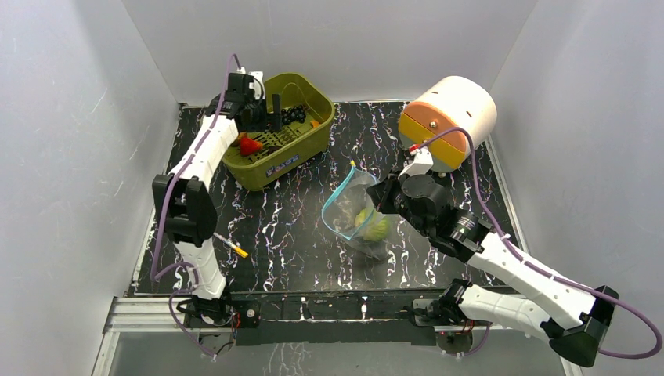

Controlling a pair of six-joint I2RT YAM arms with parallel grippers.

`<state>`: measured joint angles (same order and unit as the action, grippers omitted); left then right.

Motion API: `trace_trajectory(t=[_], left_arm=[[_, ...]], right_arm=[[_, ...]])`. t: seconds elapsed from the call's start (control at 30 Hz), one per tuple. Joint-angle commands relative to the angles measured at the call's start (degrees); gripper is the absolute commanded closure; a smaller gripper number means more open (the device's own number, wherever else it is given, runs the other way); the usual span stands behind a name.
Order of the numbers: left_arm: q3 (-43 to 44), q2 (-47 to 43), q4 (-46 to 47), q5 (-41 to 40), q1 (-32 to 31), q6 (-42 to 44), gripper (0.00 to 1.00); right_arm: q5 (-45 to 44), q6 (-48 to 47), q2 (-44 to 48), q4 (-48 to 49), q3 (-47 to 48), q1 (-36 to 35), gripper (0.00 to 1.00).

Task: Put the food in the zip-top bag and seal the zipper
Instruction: Pick up the fake vegetable from the bin.

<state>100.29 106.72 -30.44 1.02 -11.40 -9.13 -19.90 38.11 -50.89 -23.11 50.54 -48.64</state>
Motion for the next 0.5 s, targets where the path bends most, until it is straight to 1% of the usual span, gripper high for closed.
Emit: trace_trajectory(t=[0.0,0.17,0.27,0.33,0.4,0.47], left_arm=[[4.57,3.96,0.19,0.59,0.37,4.15,0.04],[9.7,10.36,-1.05,-0.22,0.72,4.04,0.03],[11.06,13.12,-0.25,-0.94,1.21,4.34,0.04],[11.52,14.5,1.11,-0.16,1.65,5.59,0.08],[12.23,15.82,2.95,1.79,1.81,8.84,0.11],[13.8,17.38,4.26,1.91,1.84,10.31,0.14]], right_arm=[[-1.99,-1.48,-0.66,0.35,4.51,-0.04,1.0],[-2.65,-2.59,-2.98,0.57,7.01,-0.05,1.0],[-2.3,-3.33,-4.81,0.29,8.59,0.0,1.0],[-2.09,-3.46,-5.77,0.36,8.9,-0.05,1.0],[-1.77,-3.54,-6.42,0.69,9.11,0.07,1.0],[-1.78,-3.99,-7.24,0.83,9.55,0.01,1.0]])
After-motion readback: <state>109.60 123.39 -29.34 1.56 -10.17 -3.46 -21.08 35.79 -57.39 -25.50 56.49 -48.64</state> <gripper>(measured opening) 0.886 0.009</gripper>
